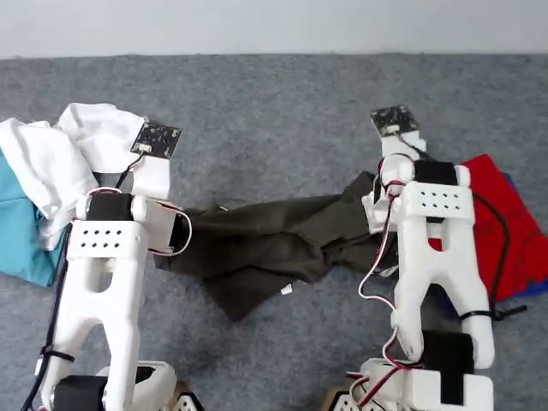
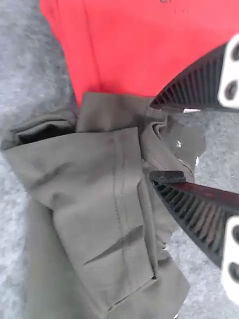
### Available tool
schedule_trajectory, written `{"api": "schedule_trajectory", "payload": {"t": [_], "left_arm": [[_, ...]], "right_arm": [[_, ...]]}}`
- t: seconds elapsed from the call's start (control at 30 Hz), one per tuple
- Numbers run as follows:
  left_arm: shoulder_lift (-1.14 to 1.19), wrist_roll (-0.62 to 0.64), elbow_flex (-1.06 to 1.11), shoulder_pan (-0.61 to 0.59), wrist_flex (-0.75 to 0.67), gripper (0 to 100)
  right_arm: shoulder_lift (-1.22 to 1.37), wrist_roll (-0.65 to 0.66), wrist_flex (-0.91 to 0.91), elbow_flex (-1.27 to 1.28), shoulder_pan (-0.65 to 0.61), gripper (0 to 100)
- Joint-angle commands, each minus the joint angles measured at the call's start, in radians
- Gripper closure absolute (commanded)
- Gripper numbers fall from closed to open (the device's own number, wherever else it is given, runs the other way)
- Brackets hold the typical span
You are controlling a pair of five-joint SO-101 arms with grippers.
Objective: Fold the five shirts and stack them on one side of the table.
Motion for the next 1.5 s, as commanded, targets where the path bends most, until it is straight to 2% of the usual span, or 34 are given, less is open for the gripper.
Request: {"api": "schedule_trajectory", "payload": {"t": [0.0, 0.17, 0.67, 1.0, 1.07, 1.2, 1.47], "left_arm": [[-0.021, -0.008, -0.005, 0.008, -0.012, 99], [-0.021, -0.008, -0.005, 0.008, -0.012, 99], [-0.021, -0.008, -0.004, 0.008, -0.012, 99], [-0.021, -0.008, -0.004, 0.008, -0.012, 99], [-0.021, -0.008, -0.004, 0.008, -0.012, 99], [-0.021, -0.008, -0.004, 0.008, -0.012, 99], [-0.021, -0.008, -0.004, 0.008, -0.011, 99]], "right_arm": [[0.041, 0.005, -0.030, 0.002, 0.004, 79.8], [0.133, -0.058, -0.045, -0.044, -0.048, 79.8], [0.423, -0.063, -0.047, -0.273, -0.067, 80.1], [0.452, -0.057, -0.012, -0.342, -0.070, 80.2], [0.473, -0.057, -0.012, -0.342, -0.070, 83.2], [0.498, -0.058, -0.012, -0.347, -0.067, 98.7], [0.407, -0.057, 0.015, -0.390, -0.068, 98.8]]}}
